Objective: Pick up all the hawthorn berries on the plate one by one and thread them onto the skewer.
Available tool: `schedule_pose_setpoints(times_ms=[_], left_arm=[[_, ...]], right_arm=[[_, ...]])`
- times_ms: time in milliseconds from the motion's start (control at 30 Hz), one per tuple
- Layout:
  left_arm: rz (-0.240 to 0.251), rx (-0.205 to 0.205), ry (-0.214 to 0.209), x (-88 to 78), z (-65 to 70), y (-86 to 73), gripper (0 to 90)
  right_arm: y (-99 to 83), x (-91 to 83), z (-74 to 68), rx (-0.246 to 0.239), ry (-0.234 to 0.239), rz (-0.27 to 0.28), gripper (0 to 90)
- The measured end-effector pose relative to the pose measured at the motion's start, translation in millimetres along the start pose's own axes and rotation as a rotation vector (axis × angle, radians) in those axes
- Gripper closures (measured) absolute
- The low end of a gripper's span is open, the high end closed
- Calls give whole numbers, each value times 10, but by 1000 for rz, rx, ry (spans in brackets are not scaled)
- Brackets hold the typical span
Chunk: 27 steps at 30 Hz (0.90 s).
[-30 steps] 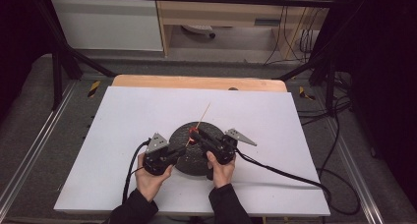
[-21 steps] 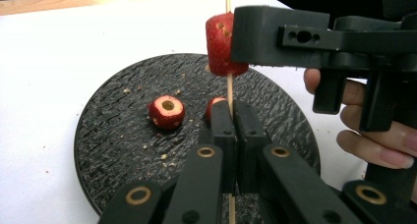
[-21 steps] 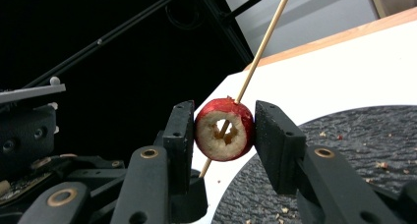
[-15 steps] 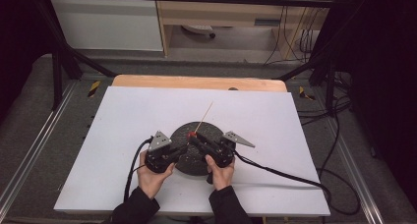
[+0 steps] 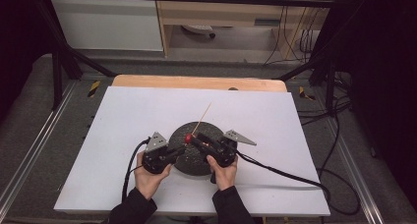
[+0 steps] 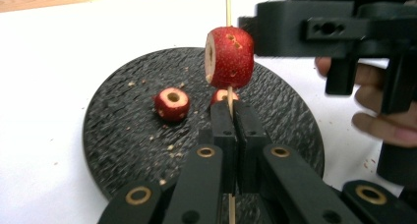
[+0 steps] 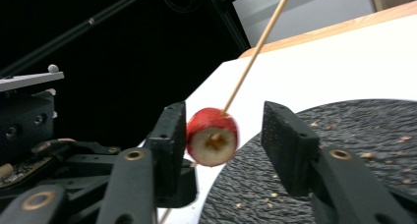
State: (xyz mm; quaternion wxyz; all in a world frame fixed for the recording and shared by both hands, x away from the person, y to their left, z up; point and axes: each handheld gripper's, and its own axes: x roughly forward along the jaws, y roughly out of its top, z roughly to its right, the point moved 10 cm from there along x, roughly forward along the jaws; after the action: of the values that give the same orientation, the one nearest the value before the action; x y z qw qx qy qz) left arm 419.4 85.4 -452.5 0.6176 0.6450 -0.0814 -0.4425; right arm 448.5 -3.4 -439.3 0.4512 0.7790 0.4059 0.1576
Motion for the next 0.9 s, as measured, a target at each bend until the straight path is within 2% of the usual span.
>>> schedule_pose_setpoints(times_ms=[133, 233, 467, 533, 733, 900], left_arm=[[-9, 14, 4, -91, -69, -53, 882], [-24, 33, 6, -154, -105, -98, 882], [-67, 67, 6, -327, -196, -243, 882], [-80, 73, 2, -372, -218, -284, 881], [-96, 74, -1, -509, -299, -399, 881], [-107, 69, -1, -601, -361, -526, 881]], right_arm=[[21, -48, 46, -70, -34, -47, 397], [17, -88, 99, -100, -54, -91, 303], [-74, -192, 242, -197, -100, -258, 151], [-110, -212, 279, -222, -111, -306, 123], [-199, -256, 344, -250, -119, -424, 77], [-232, -293, 401, -285, -135, -491, 55]])
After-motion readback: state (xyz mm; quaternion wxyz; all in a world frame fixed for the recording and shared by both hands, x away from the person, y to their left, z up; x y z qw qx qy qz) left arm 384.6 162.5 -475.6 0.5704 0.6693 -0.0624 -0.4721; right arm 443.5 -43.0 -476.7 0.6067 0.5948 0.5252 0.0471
